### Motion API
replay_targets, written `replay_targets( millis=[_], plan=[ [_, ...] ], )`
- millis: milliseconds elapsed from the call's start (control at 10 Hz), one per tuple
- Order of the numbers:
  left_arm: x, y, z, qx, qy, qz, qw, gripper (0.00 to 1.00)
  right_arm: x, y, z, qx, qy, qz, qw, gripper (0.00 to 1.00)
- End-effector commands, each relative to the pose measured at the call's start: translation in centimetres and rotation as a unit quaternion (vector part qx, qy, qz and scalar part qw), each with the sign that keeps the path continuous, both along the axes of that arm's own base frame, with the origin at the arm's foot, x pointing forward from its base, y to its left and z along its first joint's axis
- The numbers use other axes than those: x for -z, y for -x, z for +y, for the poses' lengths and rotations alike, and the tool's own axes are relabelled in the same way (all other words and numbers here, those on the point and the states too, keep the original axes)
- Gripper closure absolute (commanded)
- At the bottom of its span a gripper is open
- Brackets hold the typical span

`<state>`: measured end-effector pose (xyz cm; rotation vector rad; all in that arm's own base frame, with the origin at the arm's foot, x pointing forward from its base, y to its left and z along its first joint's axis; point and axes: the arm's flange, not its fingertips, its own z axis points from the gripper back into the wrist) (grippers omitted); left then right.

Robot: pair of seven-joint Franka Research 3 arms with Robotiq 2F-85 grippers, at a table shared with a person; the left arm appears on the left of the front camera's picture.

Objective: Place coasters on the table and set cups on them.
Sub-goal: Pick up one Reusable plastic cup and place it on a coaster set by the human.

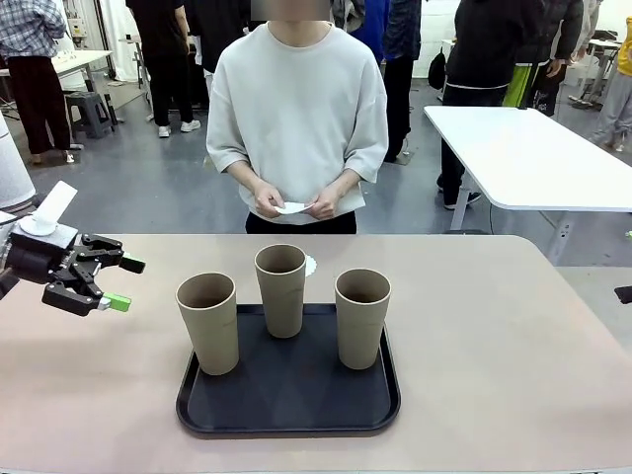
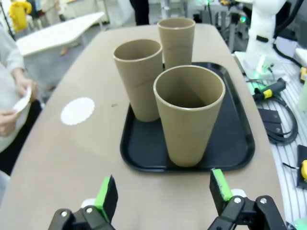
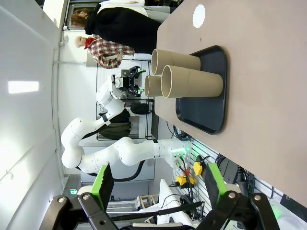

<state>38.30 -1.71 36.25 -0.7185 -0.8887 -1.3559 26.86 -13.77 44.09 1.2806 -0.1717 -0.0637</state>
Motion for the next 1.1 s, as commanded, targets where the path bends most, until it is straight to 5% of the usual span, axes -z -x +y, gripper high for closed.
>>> replay_targets(
  millis=[0, 100, 600, 1000],
  plan=[
    [0.7, 2.4, -0.9, -0.040, -0.016, 0.005, 0.999, 0.00, 0.0, 0.0, 0.0, 0.001, -0.004, -0.001, 1.000, 0.00],
    [0.0, 0.0, 0.0, 0.000, 0.000, 0.000, 1.000, 0.00, 0.0, 0.0, 0.0, 0.001, -0.004, -0.001, 1.000, 0.00],
    [0.0, -0.1, -0.1, -0.004, -0.004, 0.003, 1.000, 0.00, 0.0, 0.0, 0.0, 0.001, -0.004, -0.001, 1.000, 0.00],
    [3.2, -3.1, -0.1, 0.067, 0.136, 0.025, 0.988, 0.00, 0.0, 0.0, 0.0, 0.001, -0.004, -0.001, 1.000, 0.00]
  ],
)
